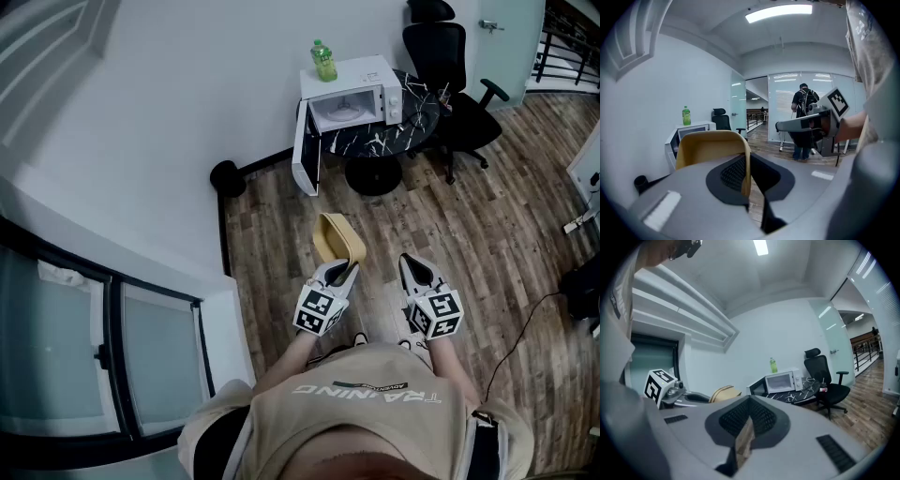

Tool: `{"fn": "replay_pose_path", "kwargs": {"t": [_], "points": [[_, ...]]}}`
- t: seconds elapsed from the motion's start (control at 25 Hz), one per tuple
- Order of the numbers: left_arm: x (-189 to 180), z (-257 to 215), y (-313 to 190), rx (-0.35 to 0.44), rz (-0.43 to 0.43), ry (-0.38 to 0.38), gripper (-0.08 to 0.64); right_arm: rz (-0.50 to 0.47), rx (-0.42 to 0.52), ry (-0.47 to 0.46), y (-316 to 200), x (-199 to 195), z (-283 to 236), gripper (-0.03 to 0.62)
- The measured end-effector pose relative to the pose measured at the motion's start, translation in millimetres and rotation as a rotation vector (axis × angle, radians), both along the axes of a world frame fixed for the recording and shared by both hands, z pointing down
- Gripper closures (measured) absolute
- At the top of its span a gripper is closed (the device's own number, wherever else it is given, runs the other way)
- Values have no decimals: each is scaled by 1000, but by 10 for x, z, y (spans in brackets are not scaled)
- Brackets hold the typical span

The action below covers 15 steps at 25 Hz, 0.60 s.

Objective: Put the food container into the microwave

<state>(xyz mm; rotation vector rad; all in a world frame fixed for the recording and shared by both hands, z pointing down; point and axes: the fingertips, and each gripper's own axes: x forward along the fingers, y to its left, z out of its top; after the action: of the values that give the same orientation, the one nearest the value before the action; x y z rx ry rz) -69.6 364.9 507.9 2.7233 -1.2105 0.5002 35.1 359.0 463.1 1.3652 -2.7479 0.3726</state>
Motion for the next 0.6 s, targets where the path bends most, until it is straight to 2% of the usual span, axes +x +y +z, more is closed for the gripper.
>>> {"fn": "replay_pose_path", "kwargs": {"t": [0.24,0.44,0.52,0.6], "points": [[-107,16,-248,3,28,20,531,17,4,1,-92,-146,-102,584],[-148,73,-409,4,85,25,531,46,43,94,-229,-271,-11,583],[-185,132,-455,-14,100,33,531,41,32,134,-290,-372,71,583],[-199,204,-490,-36,114,42,531,37,-3,134,-355,-452,167,583]]}}
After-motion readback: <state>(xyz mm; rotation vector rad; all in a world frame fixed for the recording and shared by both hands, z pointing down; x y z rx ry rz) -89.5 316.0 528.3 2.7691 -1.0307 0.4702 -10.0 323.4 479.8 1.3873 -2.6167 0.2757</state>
